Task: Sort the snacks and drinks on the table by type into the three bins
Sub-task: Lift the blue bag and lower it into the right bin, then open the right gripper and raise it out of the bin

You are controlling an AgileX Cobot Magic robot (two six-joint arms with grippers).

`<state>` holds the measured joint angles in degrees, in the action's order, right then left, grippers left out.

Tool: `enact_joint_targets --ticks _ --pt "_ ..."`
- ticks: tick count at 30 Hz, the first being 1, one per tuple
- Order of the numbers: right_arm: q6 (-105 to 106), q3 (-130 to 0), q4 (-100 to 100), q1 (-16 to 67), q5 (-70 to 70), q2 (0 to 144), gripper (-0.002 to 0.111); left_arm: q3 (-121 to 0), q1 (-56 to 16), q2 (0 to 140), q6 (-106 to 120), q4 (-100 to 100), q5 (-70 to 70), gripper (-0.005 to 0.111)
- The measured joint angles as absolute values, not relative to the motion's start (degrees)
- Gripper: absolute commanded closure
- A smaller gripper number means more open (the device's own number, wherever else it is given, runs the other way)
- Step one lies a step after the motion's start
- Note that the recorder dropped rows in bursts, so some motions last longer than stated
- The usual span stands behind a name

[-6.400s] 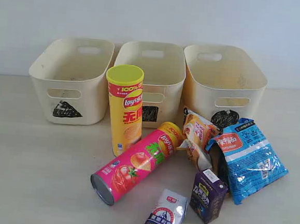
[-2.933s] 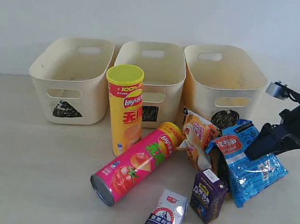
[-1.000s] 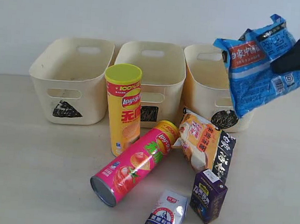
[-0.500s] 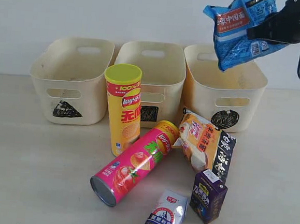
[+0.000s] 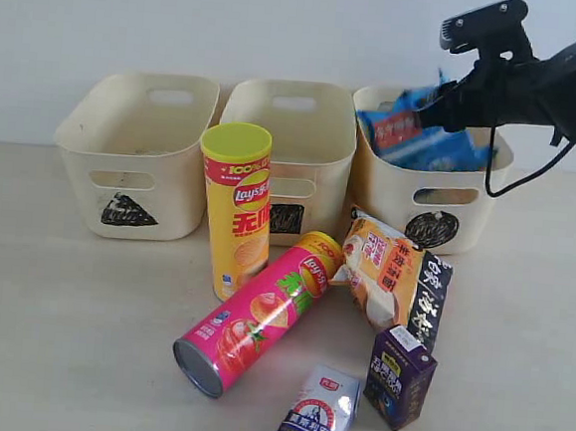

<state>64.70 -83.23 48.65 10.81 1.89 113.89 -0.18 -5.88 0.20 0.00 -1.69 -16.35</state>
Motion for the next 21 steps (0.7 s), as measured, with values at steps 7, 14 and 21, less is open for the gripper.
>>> enact_joint_targets --ticks 7,14,21 --pt "65.3 -83.2 48.6 10.8 2.0 113.8 0.030 -0.2 -5.9 0.2 0.0 -1.7 -16.4 0.103" --pt "65.4 -83.2 48.8 10.8 -2.9 108.9 0.031 -0.2 -5.9 0.2 0.0 -1.7 -16.4 0.103" --pt "65.3 -83.2 48.5 10.8 -15.9 103.8 0.082 -0.2 -5.9 0.2 0.0 -1.7 -16.4 0.103"
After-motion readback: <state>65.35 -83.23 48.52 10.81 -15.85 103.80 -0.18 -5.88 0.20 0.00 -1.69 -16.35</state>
